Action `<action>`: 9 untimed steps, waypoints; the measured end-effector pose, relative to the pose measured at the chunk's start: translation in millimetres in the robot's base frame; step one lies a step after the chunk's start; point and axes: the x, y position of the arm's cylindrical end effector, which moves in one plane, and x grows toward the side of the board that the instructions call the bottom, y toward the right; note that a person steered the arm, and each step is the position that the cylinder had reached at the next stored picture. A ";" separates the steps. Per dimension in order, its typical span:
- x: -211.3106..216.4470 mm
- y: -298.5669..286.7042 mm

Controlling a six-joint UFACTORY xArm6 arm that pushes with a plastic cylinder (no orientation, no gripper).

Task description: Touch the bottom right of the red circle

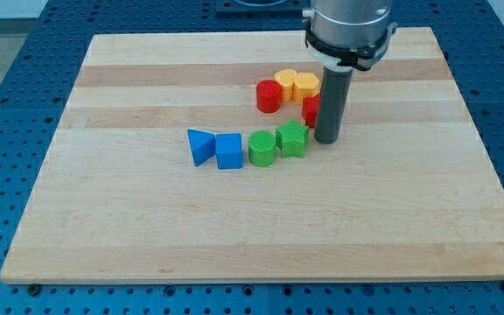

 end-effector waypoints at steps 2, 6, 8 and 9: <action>-24.3 -13.4; -16.5 -14.6; -10.6 -14.5; 2.8 -14.5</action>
